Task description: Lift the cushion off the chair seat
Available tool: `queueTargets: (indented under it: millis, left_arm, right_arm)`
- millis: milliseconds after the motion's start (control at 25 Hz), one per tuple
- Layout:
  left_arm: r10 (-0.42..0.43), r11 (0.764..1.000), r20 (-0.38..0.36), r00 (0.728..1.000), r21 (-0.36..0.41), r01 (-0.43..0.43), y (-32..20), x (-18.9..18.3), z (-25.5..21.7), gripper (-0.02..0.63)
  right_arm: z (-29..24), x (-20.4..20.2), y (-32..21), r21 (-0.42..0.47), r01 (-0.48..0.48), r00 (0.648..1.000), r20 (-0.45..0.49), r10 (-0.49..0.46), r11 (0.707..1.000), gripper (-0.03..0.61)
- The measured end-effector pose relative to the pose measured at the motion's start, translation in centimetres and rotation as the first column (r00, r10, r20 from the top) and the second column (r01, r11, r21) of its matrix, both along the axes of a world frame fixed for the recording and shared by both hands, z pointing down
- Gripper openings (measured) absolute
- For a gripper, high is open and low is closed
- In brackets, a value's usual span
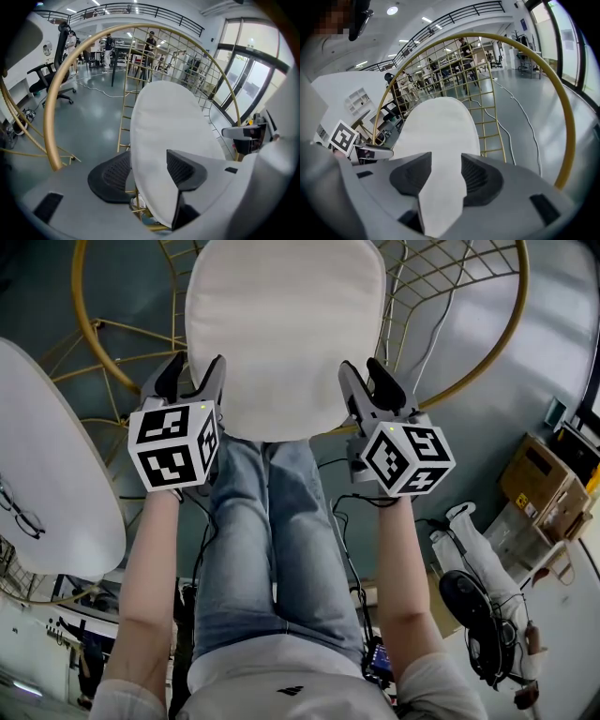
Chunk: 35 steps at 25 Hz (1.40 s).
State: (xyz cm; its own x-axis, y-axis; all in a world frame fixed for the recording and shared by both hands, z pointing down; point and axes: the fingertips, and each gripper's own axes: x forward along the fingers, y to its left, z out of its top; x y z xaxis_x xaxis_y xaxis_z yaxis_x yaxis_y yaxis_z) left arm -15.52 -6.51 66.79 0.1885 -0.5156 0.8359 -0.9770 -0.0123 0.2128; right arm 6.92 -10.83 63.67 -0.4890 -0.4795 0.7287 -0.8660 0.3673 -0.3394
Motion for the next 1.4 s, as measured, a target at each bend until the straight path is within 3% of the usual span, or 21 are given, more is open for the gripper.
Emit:
queueTargets:
  millis: [760,1200,1400]
  left_arm:
    - [0.006,0.997,-0.008,1.0,-0.079,-0.007,0.1,0.8,2.0,0.245]
    - [0.024,0.996,0.003,1.0,-0.089,-0.024,-0.4,0.9,2.4,0.245]
    - [0.031,0.994,-0.012,0.999,-0.101,-0.032,-0.2,0.6,2.2,0.245]
  right_arm:
    - [4.2,3.0,-0.3,-0.1,-0.081,0.993,-0.089,0.072,0.992,0.24]
    - [5.0,2.8,-0.3,-0.131,-0.099,0.993,-0.076,0.089,0.986,0.25]
    - [5.4,1.2,0.2,-0.181,-0.062,0.998,-0.03,0.057,0.981,0.245]
